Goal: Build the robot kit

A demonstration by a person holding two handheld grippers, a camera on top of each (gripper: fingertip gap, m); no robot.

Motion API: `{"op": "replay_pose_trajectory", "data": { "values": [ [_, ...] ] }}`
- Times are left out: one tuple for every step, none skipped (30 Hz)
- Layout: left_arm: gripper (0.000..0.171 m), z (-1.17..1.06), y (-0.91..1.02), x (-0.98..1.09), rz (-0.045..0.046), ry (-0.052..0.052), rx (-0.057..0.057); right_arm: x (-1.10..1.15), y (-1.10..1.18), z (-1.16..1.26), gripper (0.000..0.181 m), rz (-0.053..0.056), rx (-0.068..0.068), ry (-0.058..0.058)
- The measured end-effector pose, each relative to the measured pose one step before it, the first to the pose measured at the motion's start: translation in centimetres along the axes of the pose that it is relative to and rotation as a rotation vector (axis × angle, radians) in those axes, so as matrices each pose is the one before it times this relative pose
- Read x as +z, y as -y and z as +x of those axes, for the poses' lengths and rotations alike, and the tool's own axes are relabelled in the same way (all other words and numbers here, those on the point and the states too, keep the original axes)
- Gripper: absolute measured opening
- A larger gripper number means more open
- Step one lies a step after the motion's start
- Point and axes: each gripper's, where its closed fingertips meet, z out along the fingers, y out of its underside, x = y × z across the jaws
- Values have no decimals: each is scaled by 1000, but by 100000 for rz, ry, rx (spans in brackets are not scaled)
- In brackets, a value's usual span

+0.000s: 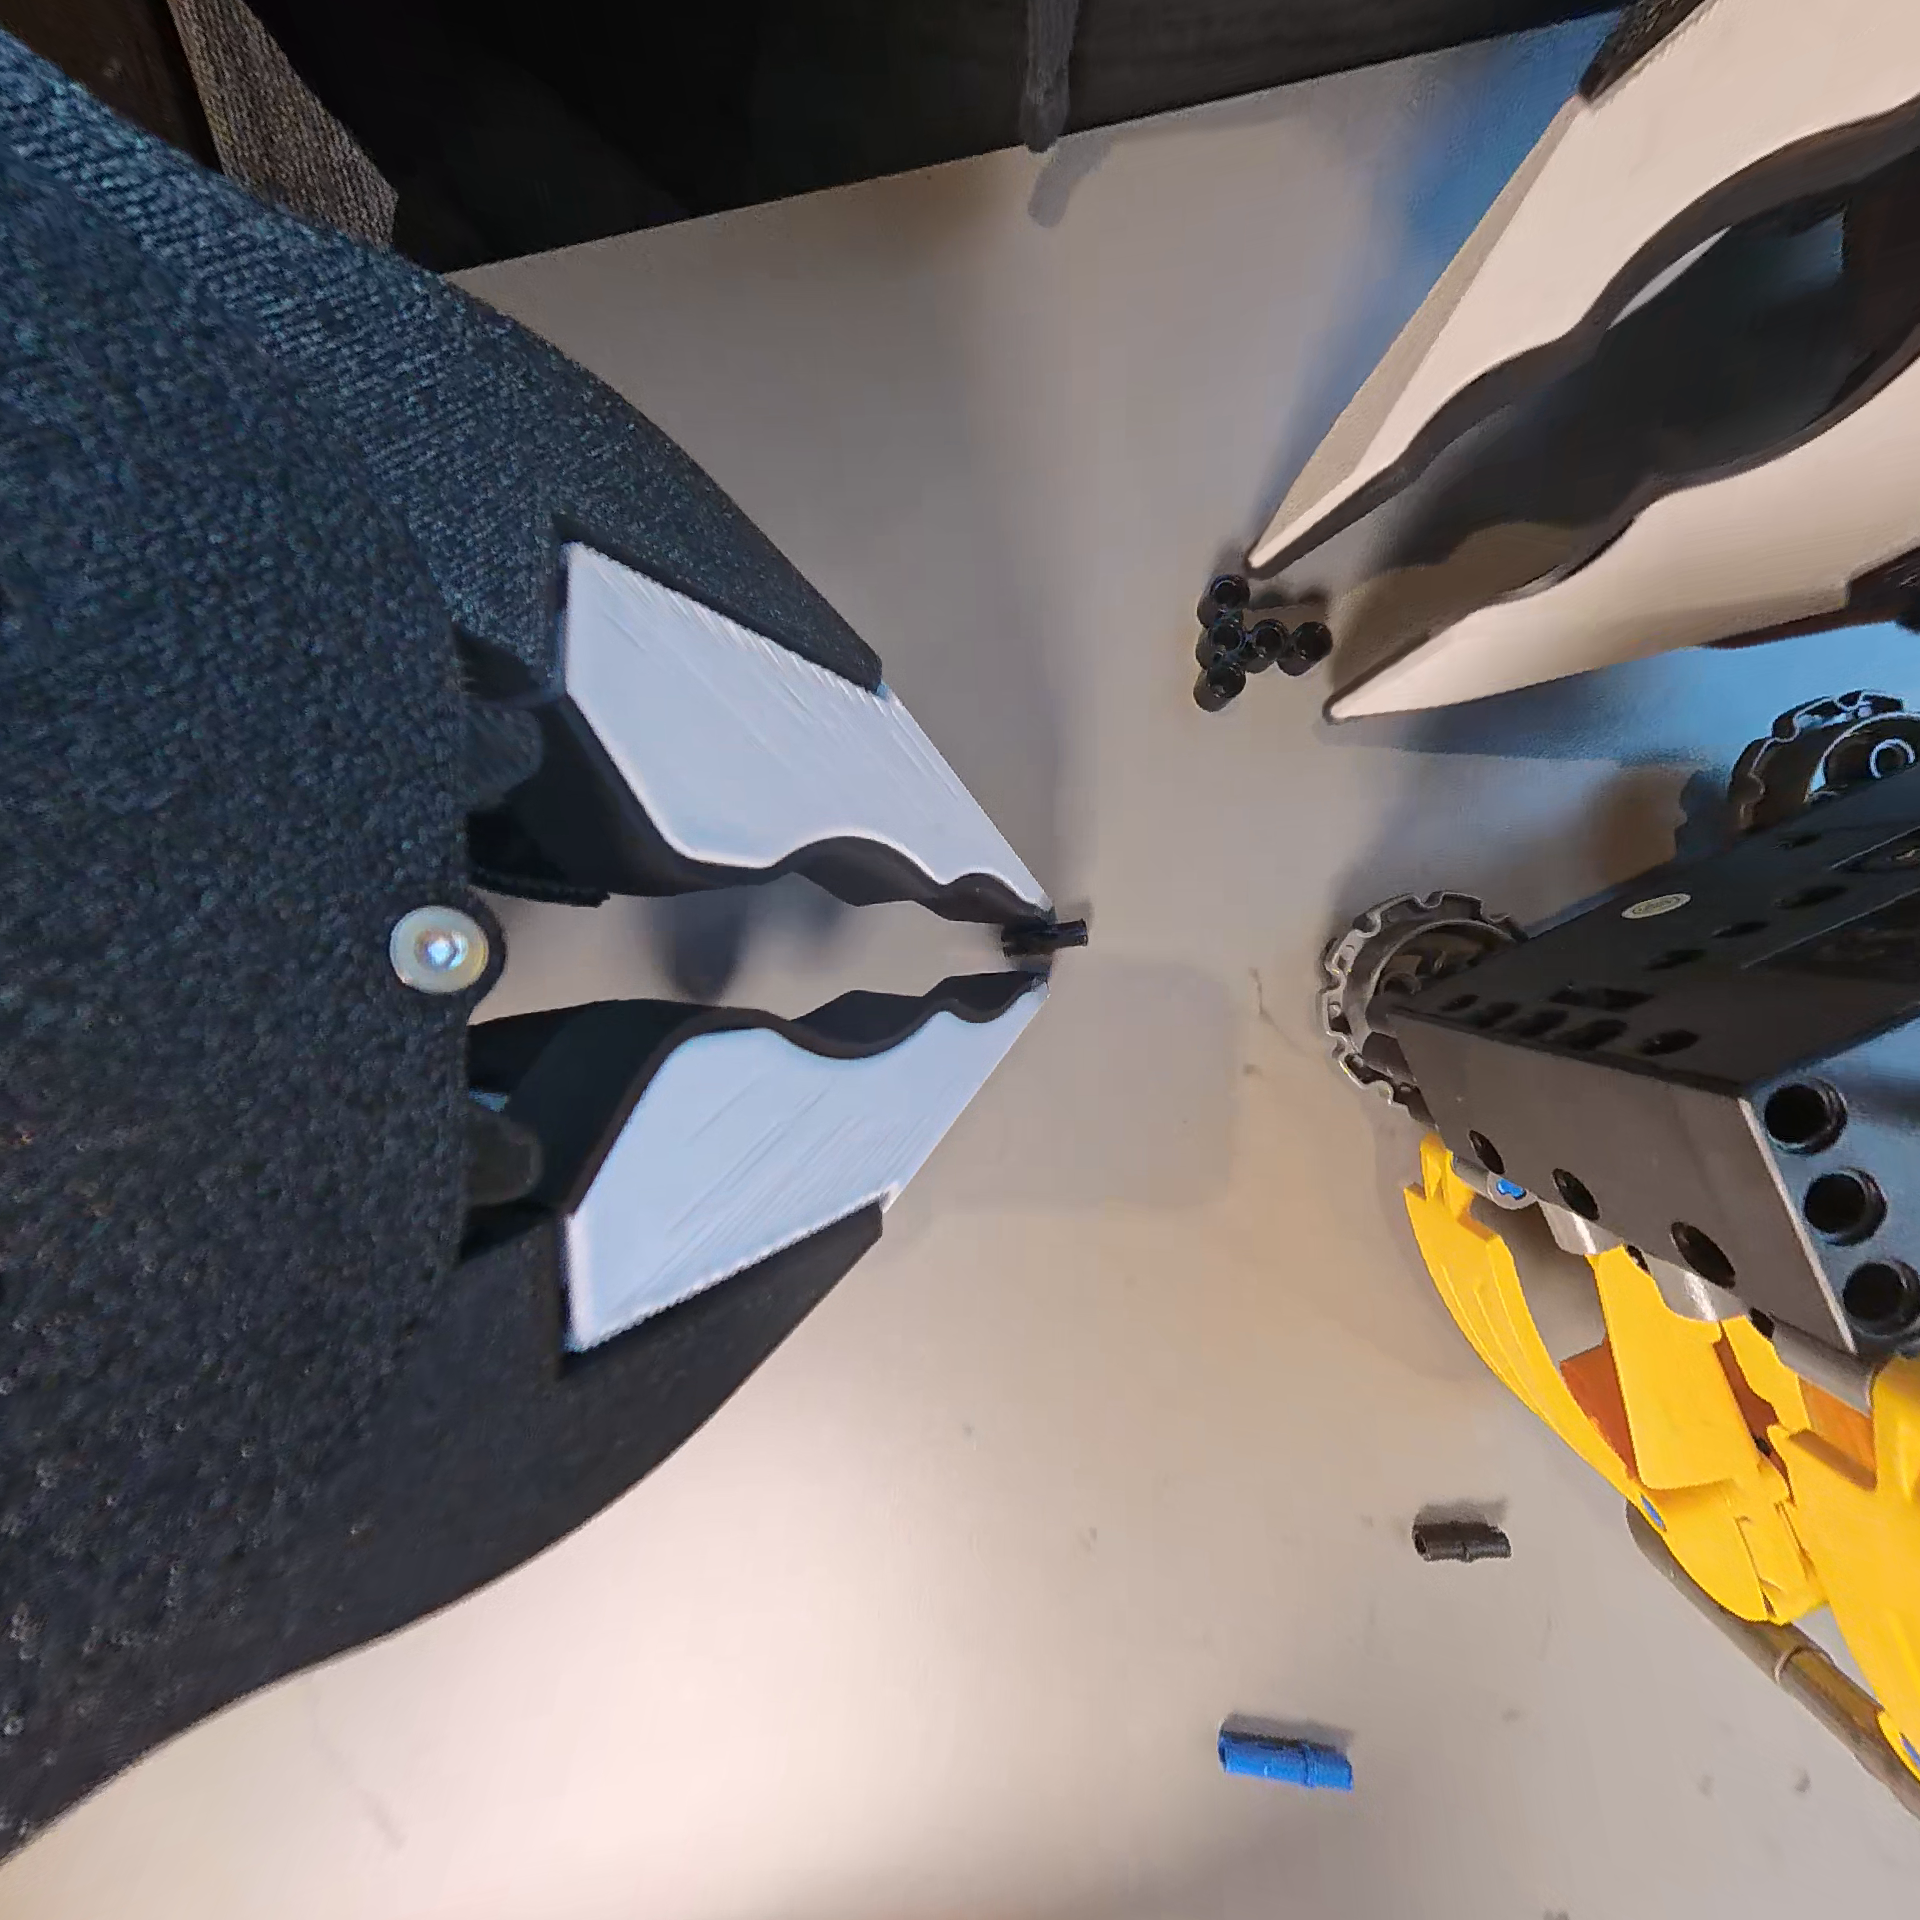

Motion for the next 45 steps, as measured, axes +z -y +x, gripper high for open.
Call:
{"op": "replay_pose_trajectory", "data": {
  "values": [
    [23,54,-145,249,-1641,-441,1364,-6,4,-17,9,-87,-233,-34],
    [22,31,-46,208,-980,-61,1198,4,0,-52,8,-113,-228,80],
    [20,95,65,134,-257,-215,960,23,10,-121,5,-43,-459,330],
    [17,164,110,90,160,-514,638,9,12,-47,5,72,-665,-236],
    [12,134,83,82,86,-225,272,-6,7,-8,5,-7,-435,-404],
    [9,16,40,86,-2,677,143,-7,-8,-2,5,69,-25,-183],
    [6,-42,24,68,-12,1186,266,8,1,-10,5,195,-35,-54],
    [5,-28,33,42,49,1150,44,-9,-2,-3,5,243,52,30],
    [5,-36,30,26,44,933,-421,3,-2,-3,5,251,99,102],
    [5,-22,6,18,29,532,-531,-3,5,-3,5,222,-102,64],
    [5,-43,-12,-13,19,384,-469,-1,3,-3,5,110,-192,3],
    [5,-117,-31,-18,28,589,-535,2,3,-3,5,19,-292,-60],
    [5,-166,-43,-45,29,790,-470,11,57,24,5,180,-521,-382],
    [5,-181,-57,-56,-10,744,-401,22,60,16,5,279,-568,-388],
    [5,-141,-48,-52,49,514,-318,14,86,-55,5,346,-369,110],
    [5,-111,-46,-60,173,427,-300,-3,101,-68,4,463,-248,251],
    [5,-121,-49,-98,245,418,-405,-54,146,6,4,728,-241,-221],
    [7,-119,-2,-178,609,214,-786,-87,151,0,4,708,-142,-180],
    [12,-101,134,-301,1535,-172,-1360,-153,218,-25,4,1095,-579,-288],
    [16,-61,278,-423,2528,-626,-1810,-226,357,-128,4,1969,-1510,-115],
    [16,-90,375,-506,3277,-800,-2243,-292,484,-242,4,2553,-2082,193],
    [17,-84,472,-540,3915,-1084,-2544,-317,604,-250,4,3085,-2782,-76],
    [18,-13,599,-522,4808,-1768,-2827,-338,755,-213,4,3806,-3365,-654],
    [18,113,746,-483,5729,-2732,-3570,-305,790,-331,4,3583,-3148,83],
    [18,210,882,-417,6317,-3775,-4911,-223,796,-399,4,3093,-2787,563],
    [19,271,958,-331,6600,-4424,-6028,-148,868,-323,4,3232,-3177,130],
    [19,275,996,-262,6617,-4542,-6351,-90,945,-308,5,3492,-3271,89],
    [19,257,936,-214,6053,-4409,-6009,-36,858,-259,5,2940,-2430,351],
    [18,164,802,-178,5165,-3773,-5496,-4,739,-16,5,2183,-1838,-738],
    [18,29,623,-143,3975,-2799,-4810,-3,627,83,5,1778,-1778,-998],
    [16,5,432,-111,2877,-2211,-3680,-31,542,-9,5,1450,-1352,-268],
    [14,34,297,-119,2209,-1689,-2381,-42,488,24,5,1394,-924,-301],
    [12,27,167,-94,1569,-1082,-1441,-47,380,30,5,922,-671,-210],
    [10,0,30,-44,706,-542,-836,-41,287,9,5,617,-716,-169],
    [9,13,-106,-6,-208,-312,-471,-18,249,0,5,432,-656,-160],
    [9,34,-173,44,-728,-352,-253,17,189,-45,5,220,-558,137],
    [9,121,-114,48,-385,-741,-217,16,221,-20,5,440,-698,-196],
    [9,230,-13,51,298,-1425,-546,43,135,-12,5,93,-566,-147],
    [7,125,30,18,501,-945,-794,67,53,-42,5,-313,-521,9],
    [5,-101,18,-24,493,383,-266,43,69,-1,5,-92,-831,-314],
    [3,-50,21,-51,382,119,140,4,68,26,5,34,-710,-525],
    [3,110,54,-63,537,-819,-250,-22,125,-50,5,468,-418,-44],
    [3,205,128,-69,1036,-1522,-719,-89,241,-24,5,1379,-330,-177],
    [2,327,203,-81,1604,-2613,-1682,-149,381,-46,5,2319,-223,29],
    [2,410,287,-89,2258,-3719,-2976,-216,502,-36,5,3189,-255,-101]
  ]
}}
